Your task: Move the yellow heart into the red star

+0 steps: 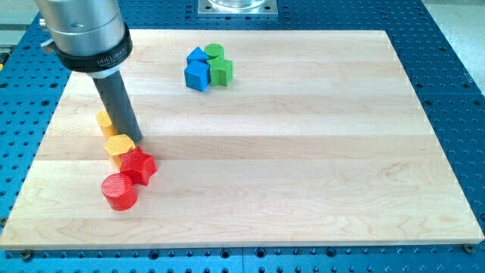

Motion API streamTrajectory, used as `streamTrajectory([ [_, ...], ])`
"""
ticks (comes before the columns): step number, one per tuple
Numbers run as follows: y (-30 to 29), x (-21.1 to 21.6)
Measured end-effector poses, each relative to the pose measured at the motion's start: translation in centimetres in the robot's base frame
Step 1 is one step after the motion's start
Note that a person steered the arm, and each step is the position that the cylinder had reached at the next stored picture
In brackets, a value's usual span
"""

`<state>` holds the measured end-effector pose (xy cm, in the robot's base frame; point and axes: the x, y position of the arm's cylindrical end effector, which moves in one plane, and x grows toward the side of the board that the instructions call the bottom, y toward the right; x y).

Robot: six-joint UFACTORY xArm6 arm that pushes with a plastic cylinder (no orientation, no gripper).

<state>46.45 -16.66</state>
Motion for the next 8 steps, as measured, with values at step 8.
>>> streamTrajectory([
  [8, -0.2, 3.7],
])
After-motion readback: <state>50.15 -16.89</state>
